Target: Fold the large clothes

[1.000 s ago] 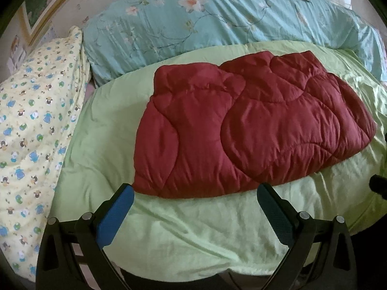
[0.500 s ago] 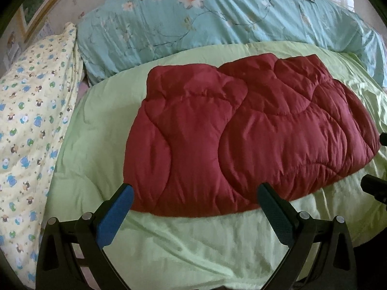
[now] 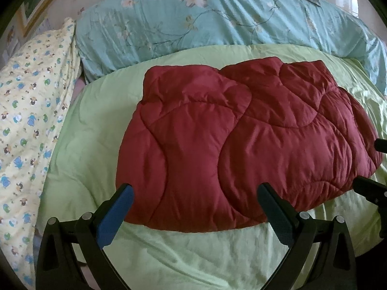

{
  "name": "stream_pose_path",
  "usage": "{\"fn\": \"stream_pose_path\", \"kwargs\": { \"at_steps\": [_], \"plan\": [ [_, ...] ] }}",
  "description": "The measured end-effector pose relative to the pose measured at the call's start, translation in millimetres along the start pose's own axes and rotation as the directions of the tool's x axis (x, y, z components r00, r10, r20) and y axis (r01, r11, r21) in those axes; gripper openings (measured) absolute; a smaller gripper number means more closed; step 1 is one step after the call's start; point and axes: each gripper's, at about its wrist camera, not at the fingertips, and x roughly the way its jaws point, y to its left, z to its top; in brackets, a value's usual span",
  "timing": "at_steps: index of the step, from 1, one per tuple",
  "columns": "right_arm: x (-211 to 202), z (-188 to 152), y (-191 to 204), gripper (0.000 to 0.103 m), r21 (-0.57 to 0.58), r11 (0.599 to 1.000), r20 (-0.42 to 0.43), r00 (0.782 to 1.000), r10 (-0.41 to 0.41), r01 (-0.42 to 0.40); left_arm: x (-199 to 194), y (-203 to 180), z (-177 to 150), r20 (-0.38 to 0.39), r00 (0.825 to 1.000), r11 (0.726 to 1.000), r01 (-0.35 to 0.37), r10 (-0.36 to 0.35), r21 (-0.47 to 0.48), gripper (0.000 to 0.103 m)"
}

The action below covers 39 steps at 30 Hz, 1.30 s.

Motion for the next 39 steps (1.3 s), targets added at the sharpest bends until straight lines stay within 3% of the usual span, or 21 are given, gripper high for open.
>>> {"fn": "stream_pose_path", "kwargs": {
  "at_steps": [39],
  "plan": [
    [9.1,2.7,-2.6,0.103,0.111,0.994,0.047,0.999,0.002,-0.007,6.2,-0.9,0.8,-0.010,1.000,0.996,0.016,-0.017,-0.091,0.103]
  ]
}}
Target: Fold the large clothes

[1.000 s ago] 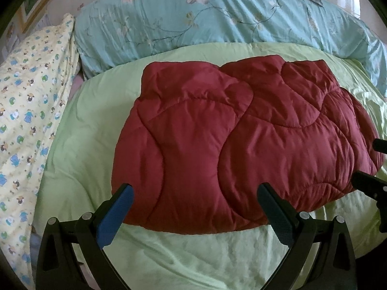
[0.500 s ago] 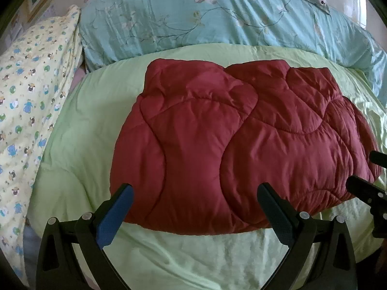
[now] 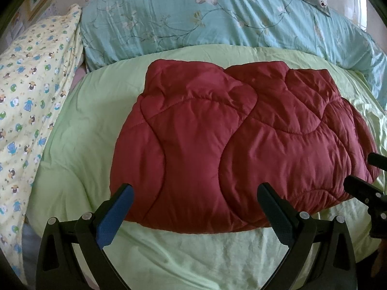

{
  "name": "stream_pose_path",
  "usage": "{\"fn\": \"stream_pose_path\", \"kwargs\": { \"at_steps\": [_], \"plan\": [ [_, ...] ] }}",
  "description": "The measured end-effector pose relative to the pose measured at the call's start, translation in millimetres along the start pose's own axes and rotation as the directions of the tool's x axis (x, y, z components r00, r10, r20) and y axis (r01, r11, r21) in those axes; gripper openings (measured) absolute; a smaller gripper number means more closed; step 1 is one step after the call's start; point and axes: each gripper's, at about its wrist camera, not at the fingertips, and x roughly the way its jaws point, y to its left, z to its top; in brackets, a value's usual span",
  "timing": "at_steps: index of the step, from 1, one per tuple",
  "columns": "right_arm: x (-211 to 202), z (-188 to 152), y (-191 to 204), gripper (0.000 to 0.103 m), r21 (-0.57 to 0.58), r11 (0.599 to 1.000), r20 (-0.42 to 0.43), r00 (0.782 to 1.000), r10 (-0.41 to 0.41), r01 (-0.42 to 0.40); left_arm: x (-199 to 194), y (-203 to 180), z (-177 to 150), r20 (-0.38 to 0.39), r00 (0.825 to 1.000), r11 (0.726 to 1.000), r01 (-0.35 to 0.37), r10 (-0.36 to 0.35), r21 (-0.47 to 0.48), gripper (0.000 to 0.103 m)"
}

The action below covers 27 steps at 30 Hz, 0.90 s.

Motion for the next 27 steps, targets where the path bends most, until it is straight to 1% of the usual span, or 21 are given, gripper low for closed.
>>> {"fn": "stream_pose_path", "kwargs": {
  "at_steps": [27],
  "plan": [
    [-4.6,0.2,2.1,0.103,-0.007,1.000,0.005,1.000,0.009,-0.009,-7.1,4.3,-0.6,0.013,1.000,1.000,0.010,-0.010,0.006,0.103]
  ]
}}
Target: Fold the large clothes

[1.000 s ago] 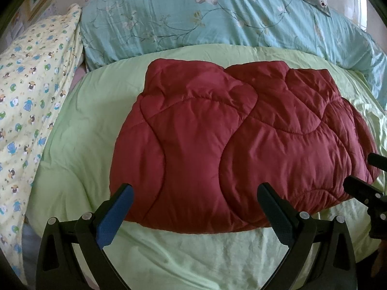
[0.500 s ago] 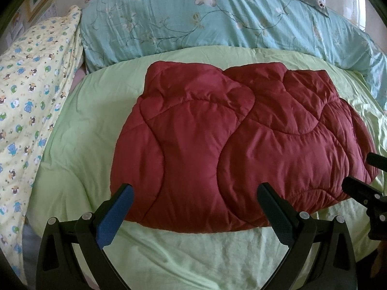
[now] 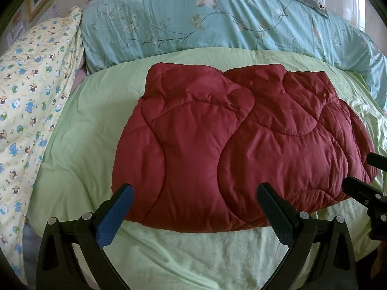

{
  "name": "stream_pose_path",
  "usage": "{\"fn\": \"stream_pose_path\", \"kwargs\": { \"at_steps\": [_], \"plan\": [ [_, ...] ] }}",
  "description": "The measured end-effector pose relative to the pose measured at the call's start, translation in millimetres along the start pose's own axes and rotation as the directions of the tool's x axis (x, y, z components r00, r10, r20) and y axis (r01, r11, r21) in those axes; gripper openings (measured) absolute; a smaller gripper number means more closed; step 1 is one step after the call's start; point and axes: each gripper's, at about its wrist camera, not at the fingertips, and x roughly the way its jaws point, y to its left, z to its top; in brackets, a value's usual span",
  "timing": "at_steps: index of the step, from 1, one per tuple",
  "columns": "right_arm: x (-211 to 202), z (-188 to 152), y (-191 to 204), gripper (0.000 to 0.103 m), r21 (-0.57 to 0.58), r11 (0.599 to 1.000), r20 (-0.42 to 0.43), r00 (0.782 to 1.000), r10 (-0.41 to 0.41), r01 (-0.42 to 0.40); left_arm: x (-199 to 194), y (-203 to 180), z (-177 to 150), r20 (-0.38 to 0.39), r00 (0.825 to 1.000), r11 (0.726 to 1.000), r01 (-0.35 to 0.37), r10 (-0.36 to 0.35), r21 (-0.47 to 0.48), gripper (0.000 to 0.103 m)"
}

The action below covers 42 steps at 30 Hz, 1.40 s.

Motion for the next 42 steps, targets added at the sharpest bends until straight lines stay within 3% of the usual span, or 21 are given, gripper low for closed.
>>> {"fn": "stream_pose_path", "kwargs": {
  "at_steps": [42],
  "plan": [
    [-2.8,1.2,0.6,0.103,0.000,1.000,0.003,1.000,0.001,-0.001,-3.7,-0.5,0.4,0.014,1.000,1.000,-0.002,0.002,0.016,0.103]
  ]
}}
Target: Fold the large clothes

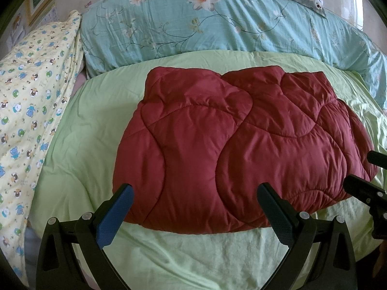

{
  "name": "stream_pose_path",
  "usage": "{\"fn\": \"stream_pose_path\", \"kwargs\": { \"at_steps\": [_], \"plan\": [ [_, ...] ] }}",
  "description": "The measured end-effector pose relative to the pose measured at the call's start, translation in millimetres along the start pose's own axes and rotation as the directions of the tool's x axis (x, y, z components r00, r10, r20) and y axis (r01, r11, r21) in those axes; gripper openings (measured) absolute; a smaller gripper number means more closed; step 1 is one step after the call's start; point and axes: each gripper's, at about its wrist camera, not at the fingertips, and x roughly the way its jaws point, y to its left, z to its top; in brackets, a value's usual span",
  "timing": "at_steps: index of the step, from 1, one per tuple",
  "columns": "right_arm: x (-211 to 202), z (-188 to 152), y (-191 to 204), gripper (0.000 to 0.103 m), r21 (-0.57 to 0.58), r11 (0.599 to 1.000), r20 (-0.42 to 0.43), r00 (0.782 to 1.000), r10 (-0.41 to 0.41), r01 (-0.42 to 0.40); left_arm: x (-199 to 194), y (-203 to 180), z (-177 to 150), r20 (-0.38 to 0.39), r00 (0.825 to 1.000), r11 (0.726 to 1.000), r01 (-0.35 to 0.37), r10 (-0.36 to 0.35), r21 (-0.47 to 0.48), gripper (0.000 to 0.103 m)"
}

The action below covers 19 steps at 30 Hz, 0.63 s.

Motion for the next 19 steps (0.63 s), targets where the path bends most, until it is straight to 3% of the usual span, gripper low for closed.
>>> {"fn": "stream_pose_path", "kwargs": {
  "at_steps": [19],
  "plan": [
    [-2.3,2.1,1.4,0.103,0.006,1.000,0.001,1.000,0.007,-0.007,6.5,0.9,2.3,-0.009,1.000,1.000,0.020,-0.020,-0.006,0.102]
  ]
}}
